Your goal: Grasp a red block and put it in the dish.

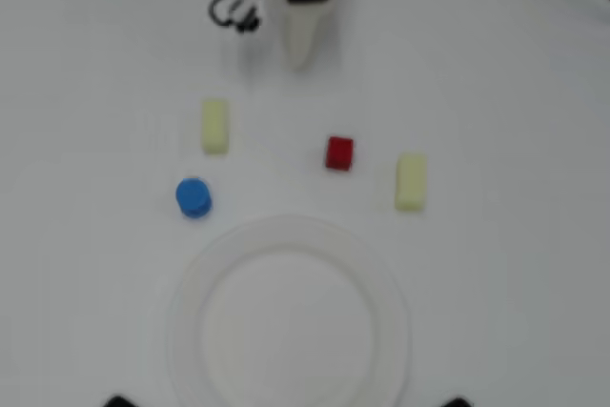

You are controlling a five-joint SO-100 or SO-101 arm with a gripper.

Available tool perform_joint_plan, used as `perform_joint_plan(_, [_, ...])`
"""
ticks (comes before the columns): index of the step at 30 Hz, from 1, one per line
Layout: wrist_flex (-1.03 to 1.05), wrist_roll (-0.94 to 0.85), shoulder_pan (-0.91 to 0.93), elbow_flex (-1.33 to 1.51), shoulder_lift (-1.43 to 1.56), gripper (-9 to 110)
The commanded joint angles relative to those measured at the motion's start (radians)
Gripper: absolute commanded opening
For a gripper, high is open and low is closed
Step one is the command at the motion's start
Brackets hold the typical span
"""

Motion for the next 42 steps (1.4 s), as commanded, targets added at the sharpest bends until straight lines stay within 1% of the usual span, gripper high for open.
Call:
perform_joint_plan(1, [0.075,-0.020,0.029,0.002,0.175,0])
perform_joint_plan(5, [0.032,-0.043,0.052,-0.091,0.097,0])
perform_joint_plan(11, [0.012,0.003,0.035,-0.445,-0.371,0])
perform_joint_plan(18, [0.015,0.031,-0.095,-0.729,-0.752,0])
perform_joint_plan(19, [0.006,0.048,-0.104,-0.767,-0.819,1])
perform_joint_plan(20, [0.003,0.077,-0.109,-0.807,-0.888,5])
perform_joint_plan(21, [0.003,0.126,-0.109,-0.839,-0.946,11])
perform_joint_plan(22, [-0.006,0.172,-0.109,-0.864,-0.992,16])
perform_joint_plan(24, [-0.049,0.215,-0.117,-0.894,-1.055,20])
perform_joint_plan(27, [-0.109,0.255,-0.140,-0.939,-1.152,21])
perform_joint_plan(34, [-0.198,0.413,-0.150,-1.086,-1.427,26])
perform_joint_plan(42, [-0.296,0.479,-0.155,-1.117,-1.549,28])
